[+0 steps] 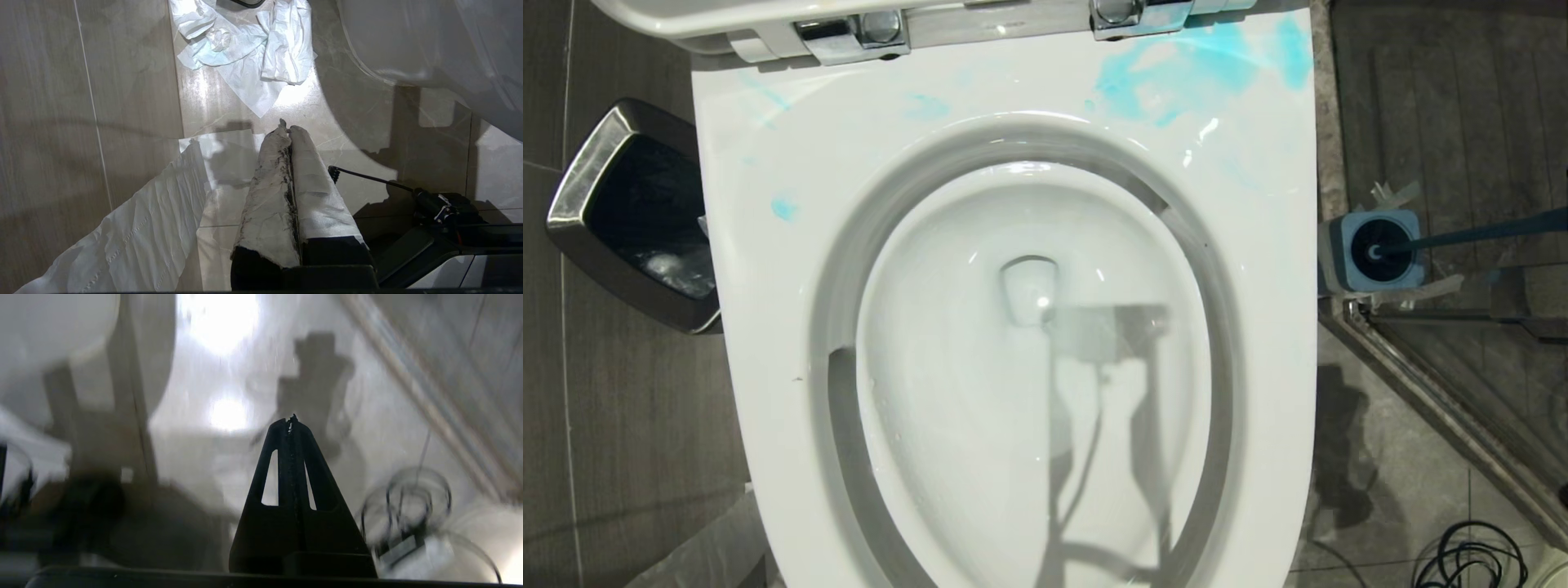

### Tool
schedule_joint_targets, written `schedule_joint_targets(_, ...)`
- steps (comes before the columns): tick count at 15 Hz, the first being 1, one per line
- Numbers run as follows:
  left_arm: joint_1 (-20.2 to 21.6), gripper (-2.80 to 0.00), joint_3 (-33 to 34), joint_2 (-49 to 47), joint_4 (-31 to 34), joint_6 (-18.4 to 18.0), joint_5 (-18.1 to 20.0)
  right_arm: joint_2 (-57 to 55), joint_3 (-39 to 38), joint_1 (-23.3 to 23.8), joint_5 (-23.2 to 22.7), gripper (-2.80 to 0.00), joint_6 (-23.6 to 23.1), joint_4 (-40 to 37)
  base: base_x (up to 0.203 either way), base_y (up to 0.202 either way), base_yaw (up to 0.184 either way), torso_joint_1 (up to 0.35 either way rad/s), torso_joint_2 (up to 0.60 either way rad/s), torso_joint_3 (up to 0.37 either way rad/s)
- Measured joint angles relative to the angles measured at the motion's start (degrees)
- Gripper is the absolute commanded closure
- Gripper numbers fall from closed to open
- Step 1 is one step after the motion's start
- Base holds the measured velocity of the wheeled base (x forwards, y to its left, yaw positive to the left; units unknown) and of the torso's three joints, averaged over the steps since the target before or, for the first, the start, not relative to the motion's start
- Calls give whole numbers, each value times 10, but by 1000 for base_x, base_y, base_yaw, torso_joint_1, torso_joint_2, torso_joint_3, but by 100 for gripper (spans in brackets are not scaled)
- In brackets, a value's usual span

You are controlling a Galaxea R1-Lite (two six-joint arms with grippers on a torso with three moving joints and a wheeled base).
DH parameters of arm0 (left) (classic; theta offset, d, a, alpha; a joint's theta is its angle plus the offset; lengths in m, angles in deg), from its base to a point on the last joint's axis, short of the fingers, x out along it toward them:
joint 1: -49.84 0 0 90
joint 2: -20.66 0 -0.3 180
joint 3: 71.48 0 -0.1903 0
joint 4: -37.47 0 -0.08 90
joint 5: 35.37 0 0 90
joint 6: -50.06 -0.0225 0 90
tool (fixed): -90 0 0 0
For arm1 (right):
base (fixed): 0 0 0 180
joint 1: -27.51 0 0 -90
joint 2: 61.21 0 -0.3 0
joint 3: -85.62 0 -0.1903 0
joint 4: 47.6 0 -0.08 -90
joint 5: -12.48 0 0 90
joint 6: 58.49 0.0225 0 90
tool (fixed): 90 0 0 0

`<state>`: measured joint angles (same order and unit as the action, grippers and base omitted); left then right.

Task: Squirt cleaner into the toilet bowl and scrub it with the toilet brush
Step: Pour in the cleaning agent

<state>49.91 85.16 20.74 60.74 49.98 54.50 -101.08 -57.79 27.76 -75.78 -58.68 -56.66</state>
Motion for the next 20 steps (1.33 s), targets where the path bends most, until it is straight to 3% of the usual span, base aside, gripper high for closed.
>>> schedule_joint_targets(2, 0, 0, 0, 0, 0, 0, 0, -37, -20, 0, 10, 0, -1, 93, 0, 0, 0, 0, 0, 0)
schedule_joint_targets(3, 0, 0, 0, 0, 0, 0, 0, -45, -31, 0, 12, 0, -3, 105, 0, 0, 0, 0, 0, 0)
schedule_joint_targets(9, 0, 0, 0, 0, 0, 0, 0, -6, -83, 0, 14, 0, -25, 105, 0, 0, 0, 0, 0, 0)
schedule_joint_targets(20, 0, 0, 0, 0, 0, 0, 0, -8, -37, -1, -34, 0, -31, 82, 0, 0, 0, 0, 0, 0)
